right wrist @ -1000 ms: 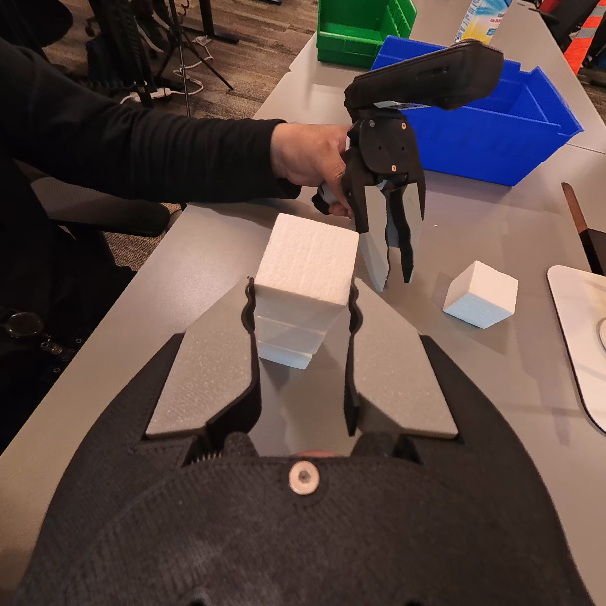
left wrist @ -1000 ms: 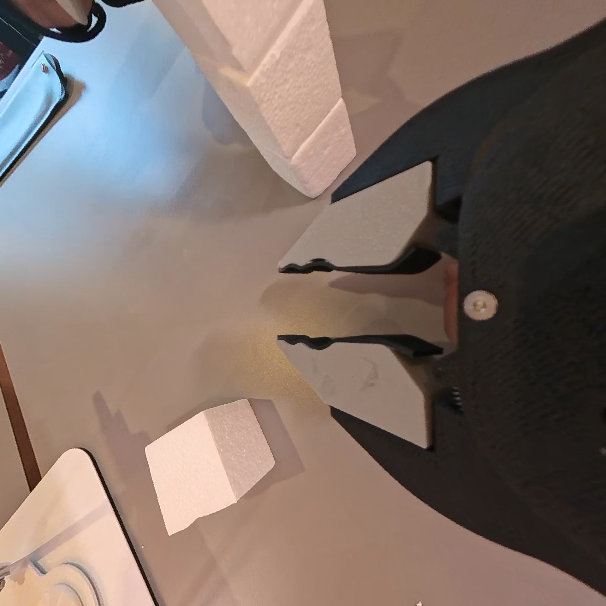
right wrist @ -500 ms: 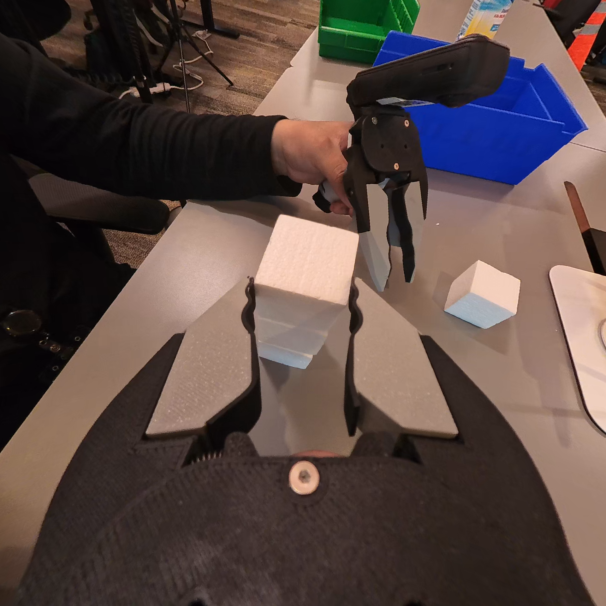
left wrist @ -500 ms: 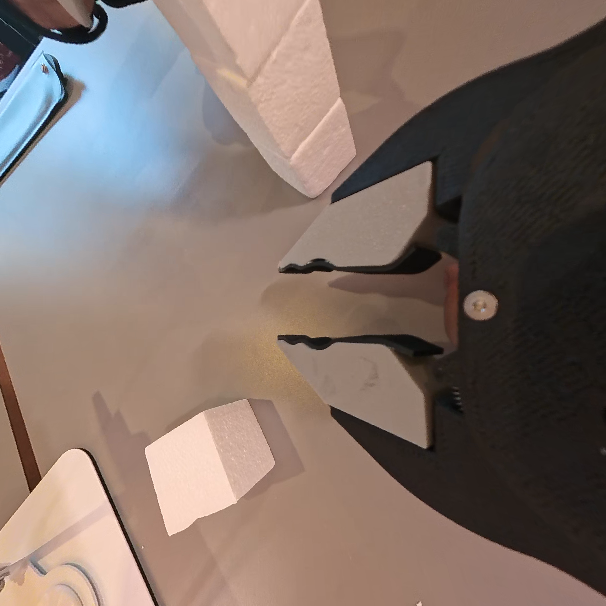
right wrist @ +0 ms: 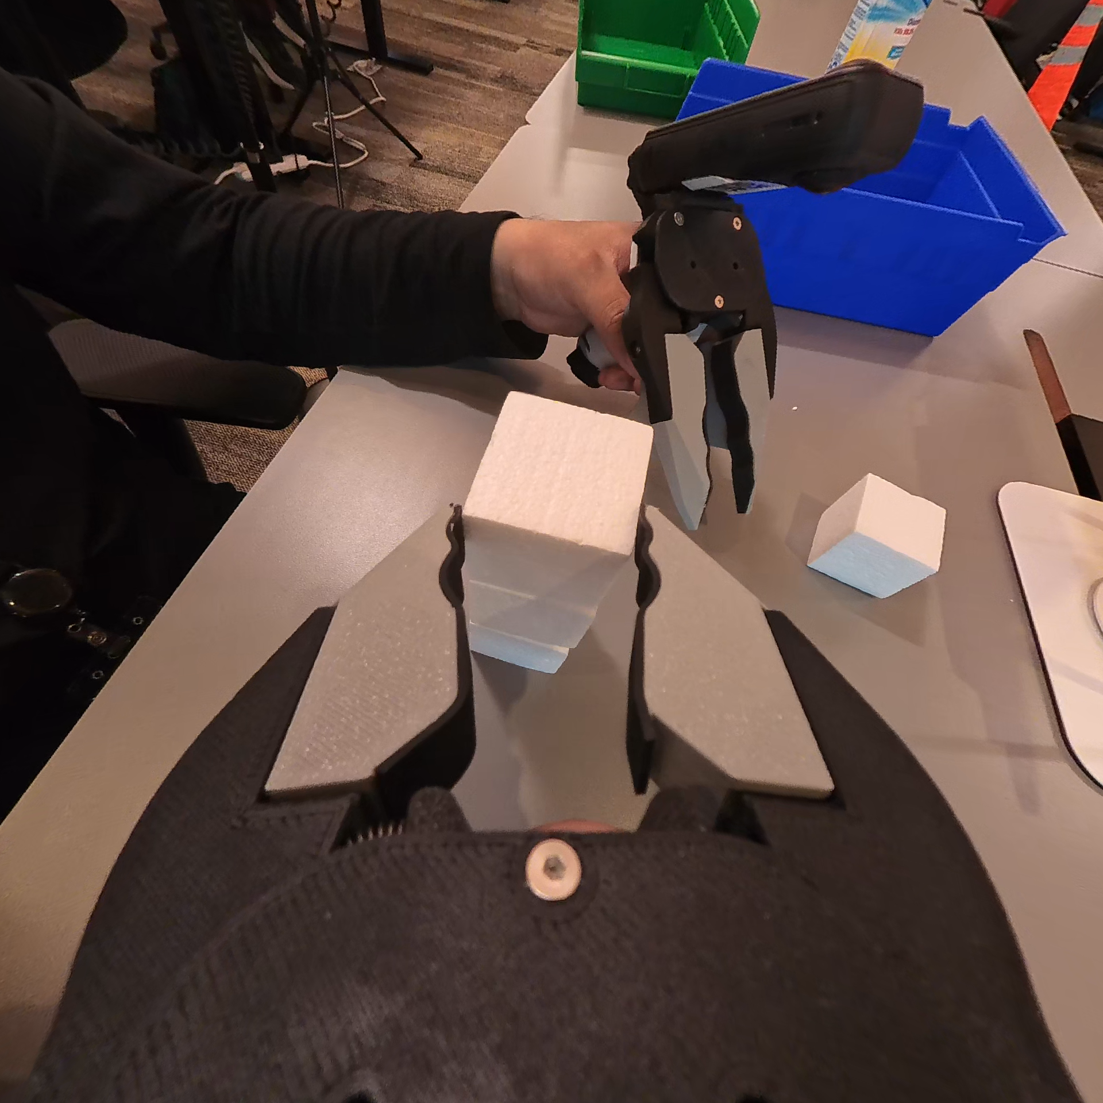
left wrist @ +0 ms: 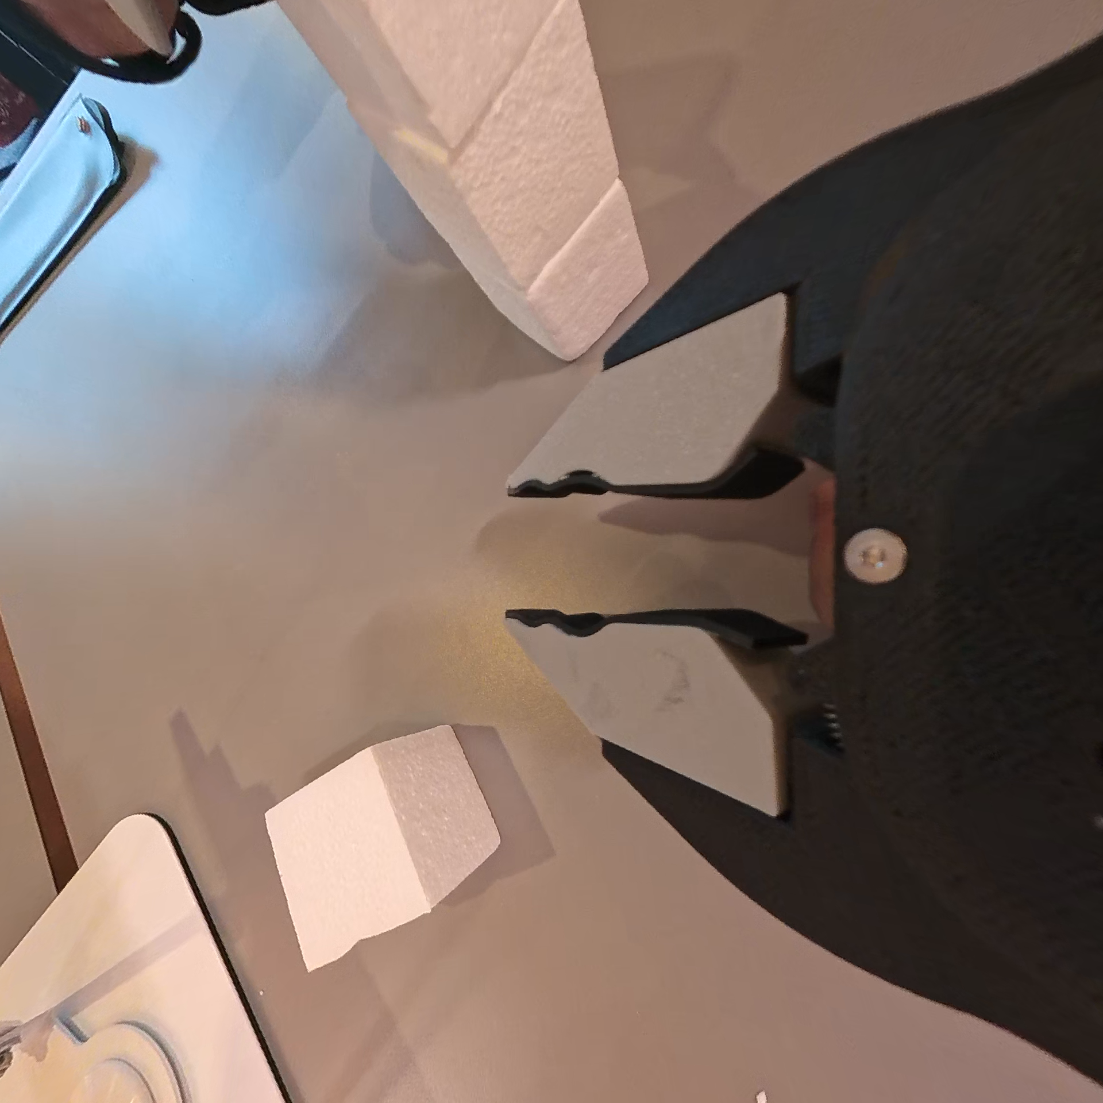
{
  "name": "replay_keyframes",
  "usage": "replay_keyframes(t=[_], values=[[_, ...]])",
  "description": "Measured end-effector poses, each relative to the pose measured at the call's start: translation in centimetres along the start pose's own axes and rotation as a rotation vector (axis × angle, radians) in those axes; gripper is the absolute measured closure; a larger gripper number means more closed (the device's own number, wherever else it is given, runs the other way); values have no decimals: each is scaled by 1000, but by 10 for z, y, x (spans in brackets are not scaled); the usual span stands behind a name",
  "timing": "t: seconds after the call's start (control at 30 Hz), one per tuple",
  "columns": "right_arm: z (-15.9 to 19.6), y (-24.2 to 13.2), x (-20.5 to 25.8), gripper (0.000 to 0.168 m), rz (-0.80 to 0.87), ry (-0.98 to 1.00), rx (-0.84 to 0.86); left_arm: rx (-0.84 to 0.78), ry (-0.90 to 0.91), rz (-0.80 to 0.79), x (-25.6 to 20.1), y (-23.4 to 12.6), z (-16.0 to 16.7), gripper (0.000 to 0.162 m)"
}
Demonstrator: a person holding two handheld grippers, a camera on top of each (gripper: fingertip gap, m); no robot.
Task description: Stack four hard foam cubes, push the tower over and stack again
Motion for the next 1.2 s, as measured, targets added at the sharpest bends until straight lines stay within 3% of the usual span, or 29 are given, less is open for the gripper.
replay_keyframes(t=[0.43,0.6,0.8,0.97,1.2], values=[[-2,0,0,107,3,-1,-15,-9,-7,-3,2,-2,-1,127],[-4,-5,-2,95,17,7,-34,-13,-6,-17,4,-3,-1,127],[-6,-34,-2,96,25,46,-174,-17,-34,-46,12,-6,1,124],[16,-73,-34,97,223,166,-319,-1,-68,-167,30,-7,4,99],[78,-101,-95,107,663,420,-367,25,-34,-436,62,1,10,79]])
Point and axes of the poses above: each gripper's, where its closed fingertips meet, y out along the fingers, z out of its underside, x = y × z across the jaws, the point moved 2 cm from there along -y, back along the fingers, and after that the axes turned 13 degrees about y, right-handed, at the moved point
